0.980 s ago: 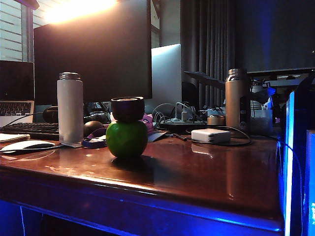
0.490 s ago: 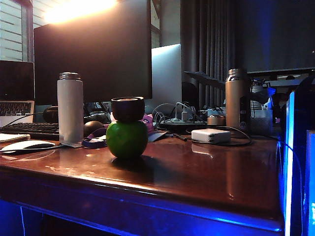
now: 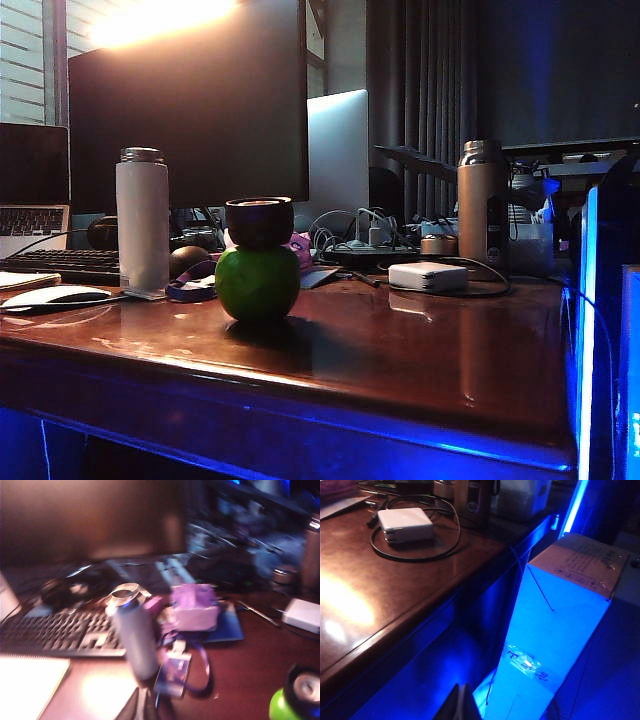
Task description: Stack the black thermos bottle cap from the table onto the green apple.
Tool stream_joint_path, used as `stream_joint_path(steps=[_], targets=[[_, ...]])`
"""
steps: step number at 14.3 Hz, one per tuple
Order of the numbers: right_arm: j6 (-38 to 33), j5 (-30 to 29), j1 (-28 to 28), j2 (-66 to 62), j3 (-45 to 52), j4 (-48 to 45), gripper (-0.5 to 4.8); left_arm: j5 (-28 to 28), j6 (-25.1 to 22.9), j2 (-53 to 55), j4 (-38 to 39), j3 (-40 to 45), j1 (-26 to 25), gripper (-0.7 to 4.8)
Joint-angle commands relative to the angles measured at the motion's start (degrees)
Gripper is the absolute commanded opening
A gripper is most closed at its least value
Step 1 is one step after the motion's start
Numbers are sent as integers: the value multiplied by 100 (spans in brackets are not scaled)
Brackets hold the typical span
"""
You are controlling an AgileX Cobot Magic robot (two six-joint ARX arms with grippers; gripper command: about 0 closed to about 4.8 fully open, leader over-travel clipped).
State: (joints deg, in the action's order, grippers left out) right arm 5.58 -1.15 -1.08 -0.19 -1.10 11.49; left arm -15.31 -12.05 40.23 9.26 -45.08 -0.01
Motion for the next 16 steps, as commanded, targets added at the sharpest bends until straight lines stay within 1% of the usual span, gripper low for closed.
stream_joint_path(steps=[1, 2, 3, 5, 10, 13, 16], targets=[[-22, -2, 2, 7, -2, 20, -4, 417, 688, -1016, -348, 1298, -101, -6], [-22, -2, 2, 7, -2, 17, -4, 568, 892, -1412, -358, 1755, -101, -6], [-22, -2, 2, 7, -2, 17, -4, 575, 1054, -1753, -428, 2177, -101, -6], [-22, -2, 2, 7, -2, 17, -4, 780, 1373, -2330, -535, 2914, -101, -6], [-24, -2, 2, 7, -2, 17, -4, 931, 1438, -3506, -483, 3930, -101, -6], [-22, -2, 2, 7, -2, 17, -4, 981, 1456, -4028, -164, 4269, -101, -6], [-22, -2, 2, 7, -2, 17, -4, 1064, 1464, -4017, -151, 4478, -98, -6]])
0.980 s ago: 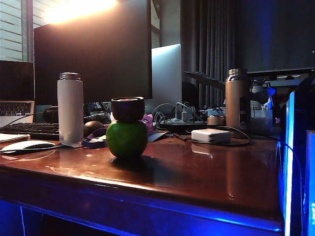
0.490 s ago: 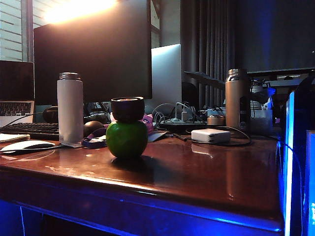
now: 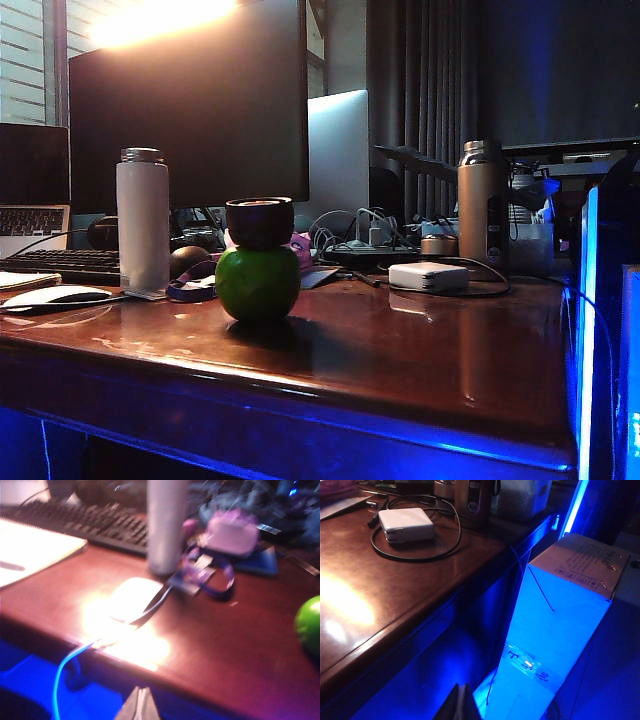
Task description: Stack the black thermos bottle cap from the table onto the green apple.
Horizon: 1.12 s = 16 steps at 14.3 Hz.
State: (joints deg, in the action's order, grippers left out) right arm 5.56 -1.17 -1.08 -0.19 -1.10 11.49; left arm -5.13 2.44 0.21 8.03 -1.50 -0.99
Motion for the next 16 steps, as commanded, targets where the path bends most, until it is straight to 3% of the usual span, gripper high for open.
stream_joint_path(steps=[1, 4, 7, 16], targets=[[-20, 0, 2, 7, -2, 17, -4, 46, 15, -15, 184, 118, 0, -6], [-20, 0, 2, 7, -2, 15, -4, 280, -31, -15, 232, 118, 0, -6], [-20, 0, 2, 7, -2, 15, -4, 280, -382, -15, 234, 118, 0, -5], [-20, 0, 2, 7, -2, 15, -4, 269, -393, -15, 221, 116, 0, -5]])
